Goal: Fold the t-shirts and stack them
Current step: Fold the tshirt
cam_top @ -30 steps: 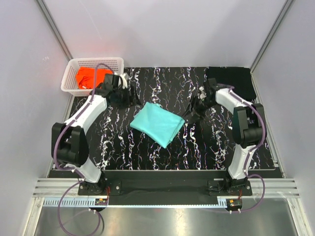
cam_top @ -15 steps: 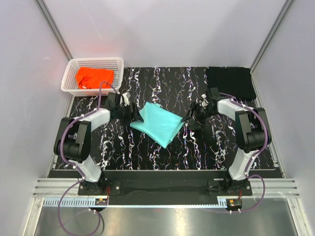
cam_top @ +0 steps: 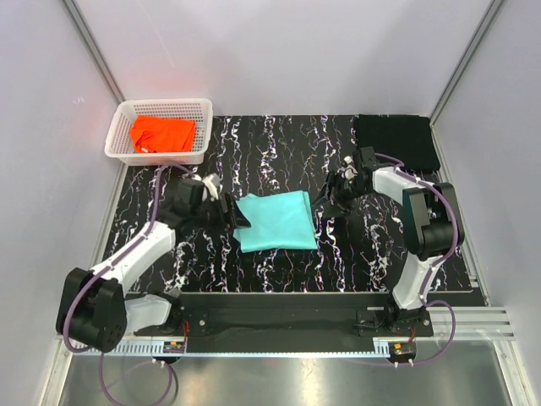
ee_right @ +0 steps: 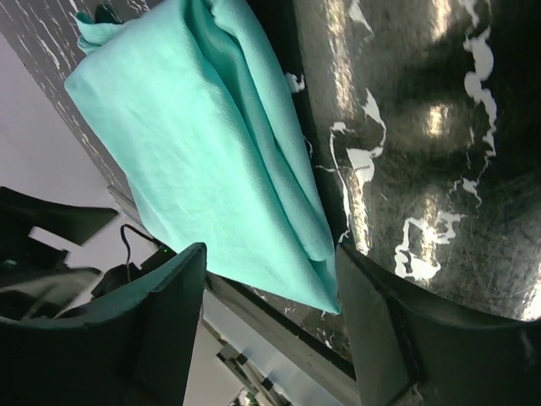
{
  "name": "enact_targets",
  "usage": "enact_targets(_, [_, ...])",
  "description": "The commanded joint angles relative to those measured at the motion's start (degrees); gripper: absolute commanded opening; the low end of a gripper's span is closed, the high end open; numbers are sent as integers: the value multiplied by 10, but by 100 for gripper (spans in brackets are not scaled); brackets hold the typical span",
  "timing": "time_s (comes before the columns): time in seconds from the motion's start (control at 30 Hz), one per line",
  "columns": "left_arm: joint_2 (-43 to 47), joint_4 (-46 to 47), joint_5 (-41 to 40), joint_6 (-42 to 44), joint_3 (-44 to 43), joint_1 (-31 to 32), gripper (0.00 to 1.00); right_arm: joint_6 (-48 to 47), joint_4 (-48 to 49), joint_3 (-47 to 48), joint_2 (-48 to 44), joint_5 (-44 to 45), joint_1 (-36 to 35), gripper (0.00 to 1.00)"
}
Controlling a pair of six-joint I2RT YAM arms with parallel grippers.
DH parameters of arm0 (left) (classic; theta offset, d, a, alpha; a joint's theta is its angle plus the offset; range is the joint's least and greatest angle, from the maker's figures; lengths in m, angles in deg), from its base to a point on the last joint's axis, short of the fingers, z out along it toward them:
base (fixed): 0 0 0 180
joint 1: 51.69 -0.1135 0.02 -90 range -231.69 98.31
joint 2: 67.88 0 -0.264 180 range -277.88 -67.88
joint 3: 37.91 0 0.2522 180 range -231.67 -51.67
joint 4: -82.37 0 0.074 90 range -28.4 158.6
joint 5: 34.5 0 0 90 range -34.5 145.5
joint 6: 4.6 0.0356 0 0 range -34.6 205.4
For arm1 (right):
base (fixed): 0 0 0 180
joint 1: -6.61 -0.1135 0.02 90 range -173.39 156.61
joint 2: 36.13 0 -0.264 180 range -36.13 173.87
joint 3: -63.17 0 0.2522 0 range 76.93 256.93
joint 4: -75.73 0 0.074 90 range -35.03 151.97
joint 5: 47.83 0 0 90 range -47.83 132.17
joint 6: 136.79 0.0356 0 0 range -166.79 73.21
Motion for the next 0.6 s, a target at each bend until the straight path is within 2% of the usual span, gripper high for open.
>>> enact_targets(0.0, [-4,-64,-76,87,-80,-46,80,-38,2,51,9,5,-6,67])
enact_targets(0.1, [-76,-64,-71,128,-132,-73,78,-56,-18,93,30,12,-13,60])
enact_targets(0.3, [-240,-23,-27,159,-213,-89,75,-78,-54,184,88,33,-25,58])
enact_targets(0.43, [-289,-16,-24,159,-242,-94,73,-88,-76,241,130,40,-41,58])
enact_targets(0.57, [-307,-8,-13,154,-251,-96,69,-90,-84,278,169,51,-50,48])
